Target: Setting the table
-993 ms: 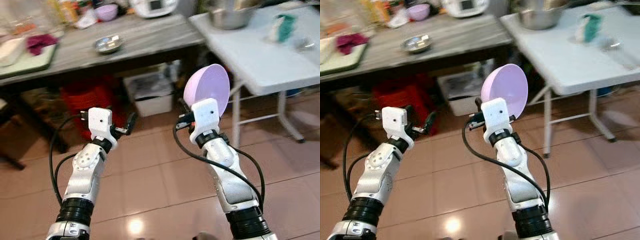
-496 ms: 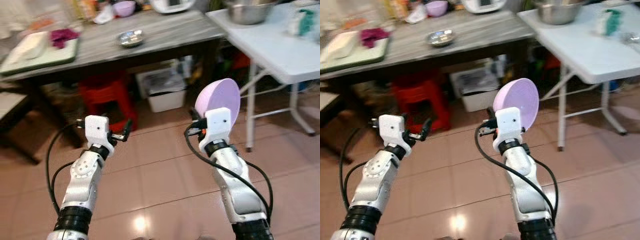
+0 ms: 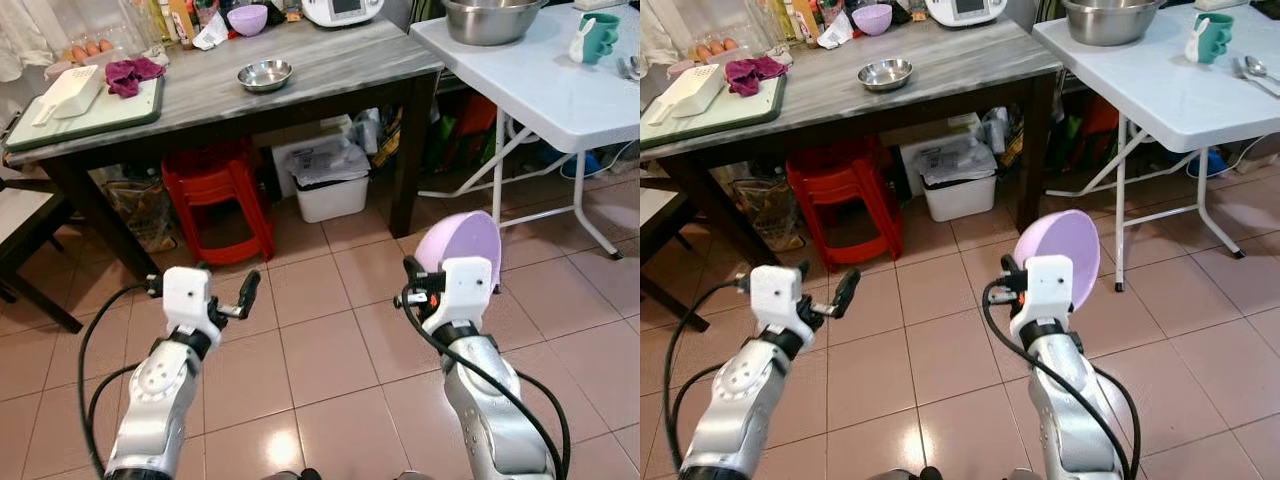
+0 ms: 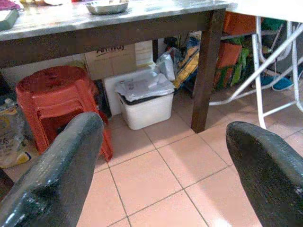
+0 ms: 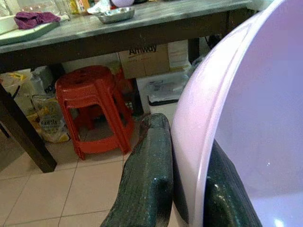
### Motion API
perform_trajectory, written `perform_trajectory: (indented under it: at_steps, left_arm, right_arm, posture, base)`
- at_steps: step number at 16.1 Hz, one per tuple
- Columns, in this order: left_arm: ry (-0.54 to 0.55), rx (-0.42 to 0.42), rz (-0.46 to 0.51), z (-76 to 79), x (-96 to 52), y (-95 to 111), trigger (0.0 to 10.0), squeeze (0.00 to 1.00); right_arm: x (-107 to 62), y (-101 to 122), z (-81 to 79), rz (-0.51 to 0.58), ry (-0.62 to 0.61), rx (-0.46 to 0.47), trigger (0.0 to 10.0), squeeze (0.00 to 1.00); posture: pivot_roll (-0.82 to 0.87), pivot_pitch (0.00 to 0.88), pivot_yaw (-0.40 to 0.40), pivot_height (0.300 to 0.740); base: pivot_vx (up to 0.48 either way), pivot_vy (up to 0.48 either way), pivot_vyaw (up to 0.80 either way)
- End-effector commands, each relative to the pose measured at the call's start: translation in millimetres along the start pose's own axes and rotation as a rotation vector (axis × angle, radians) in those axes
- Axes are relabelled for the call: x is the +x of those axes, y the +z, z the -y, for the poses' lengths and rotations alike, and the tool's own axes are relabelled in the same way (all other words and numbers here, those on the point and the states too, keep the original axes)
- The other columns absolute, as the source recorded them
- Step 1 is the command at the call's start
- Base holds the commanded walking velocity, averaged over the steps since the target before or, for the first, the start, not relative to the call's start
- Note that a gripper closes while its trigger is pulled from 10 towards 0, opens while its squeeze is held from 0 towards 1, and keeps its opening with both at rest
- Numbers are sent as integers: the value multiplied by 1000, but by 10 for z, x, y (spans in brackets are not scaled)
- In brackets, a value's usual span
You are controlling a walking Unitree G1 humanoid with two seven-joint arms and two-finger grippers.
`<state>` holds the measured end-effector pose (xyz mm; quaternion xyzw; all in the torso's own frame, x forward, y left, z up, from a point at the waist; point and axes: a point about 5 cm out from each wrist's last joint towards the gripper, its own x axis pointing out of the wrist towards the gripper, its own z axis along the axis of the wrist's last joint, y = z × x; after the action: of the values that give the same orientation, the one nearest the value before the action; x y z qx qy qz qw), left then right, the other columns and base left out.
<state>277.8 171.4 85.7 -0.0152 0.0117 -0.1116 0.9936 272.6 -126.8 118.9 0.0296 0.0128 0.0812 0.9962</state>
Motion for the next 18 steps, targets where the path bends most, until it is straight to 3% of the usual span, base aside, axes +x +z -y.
perform_trajectory:
  at_steps: [1, 5, 18]
  left_arm:
    - [13, 26, -9, -49, -30, 22, 10000, 0]
    - [0, 15, -14, -83, -77, 73, 10000, 0]
    - [2, -19, -58, -22, -108, -17, 10000, 0]
  right_arm:
    - [2, 45, -70, 15, 17, 14, 10000, 0]
    - [29, 46, -118, 21, 27, 14, 10000, 0]
    - [-7, 4, -164, -3, 70, 11, 10000, 0]
  posture:
    - [-116, 121, 125, 740]
    - [-97, 124, 140, 740]
    - [-114, 132, 120, 740]
  base:
    - [0, 0, 0]
    - [142, 0, 0]
    - [447, 0, 31]
